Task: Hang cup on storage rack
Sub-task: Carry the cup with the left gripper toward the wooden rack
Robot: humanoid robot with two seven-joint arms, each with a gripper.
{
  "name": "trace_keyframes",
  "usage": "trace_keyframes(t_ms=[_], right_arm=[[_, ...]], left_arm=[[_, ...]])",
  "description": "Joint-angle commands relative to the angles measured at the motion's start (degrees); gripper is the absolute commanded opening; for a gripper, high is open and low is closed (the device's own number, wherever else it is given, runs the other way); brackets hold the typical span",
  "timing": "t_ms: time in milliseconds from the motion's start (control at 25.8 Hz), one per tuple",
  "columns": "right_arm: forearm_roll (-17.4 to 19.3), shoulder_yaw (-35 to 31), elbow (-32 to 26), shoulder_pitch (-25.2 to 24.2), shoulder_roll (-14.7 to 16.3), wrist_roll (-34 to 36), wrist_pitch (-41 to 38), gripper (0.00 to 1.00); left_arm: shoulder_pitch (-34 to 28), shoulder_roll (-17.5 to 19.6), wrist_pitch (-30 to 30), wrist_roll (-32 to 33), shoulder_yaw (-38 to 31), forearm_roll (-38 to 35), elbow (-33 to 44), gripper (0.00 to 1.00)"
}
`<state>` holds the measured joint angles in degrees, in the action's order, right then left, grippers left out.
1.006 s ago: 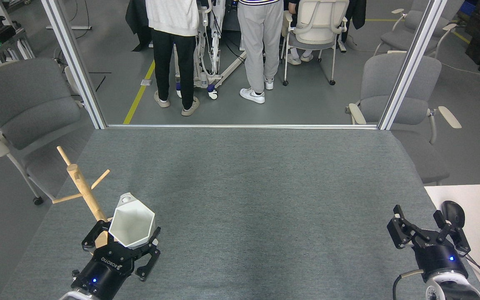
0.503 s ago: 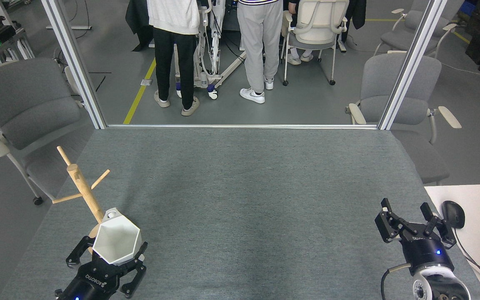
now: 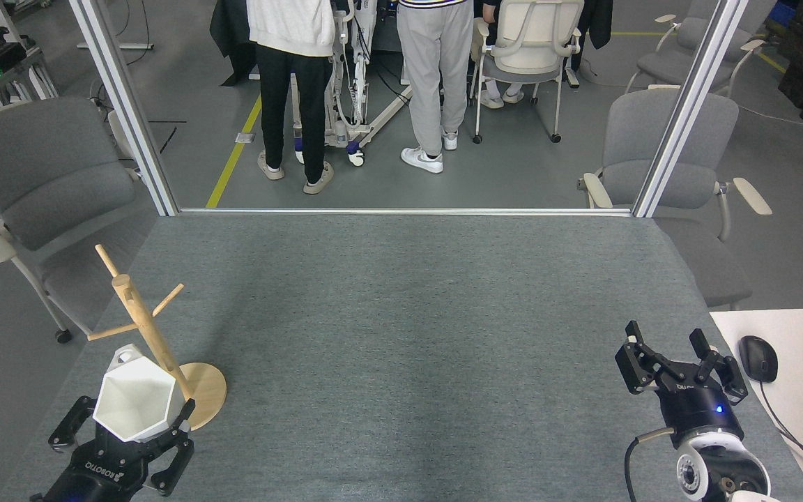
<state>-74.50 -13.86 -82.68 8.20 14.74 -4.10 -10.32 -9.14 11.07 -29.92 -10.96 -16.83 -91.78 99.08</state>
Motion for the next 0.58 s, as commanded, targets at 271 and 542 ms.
trace_keyframes(t_ms=[271, 542], right_arm=[[0.1, 0.2, 0.5, 0.1, 0.5, -0.2, -0.1, 0.99], [0.1, 0.5, 0.4, 0.2, -0.2, -0.2, -0.3, 0.99]], left_arm=[[0.4, -0.3, 3.2, 1.6, -1.6, -0.3, -0.4, 0.04], [1.1, 0.2, 4.3, 3.5, -2.0, -0.6, -2.1, 0.02]])
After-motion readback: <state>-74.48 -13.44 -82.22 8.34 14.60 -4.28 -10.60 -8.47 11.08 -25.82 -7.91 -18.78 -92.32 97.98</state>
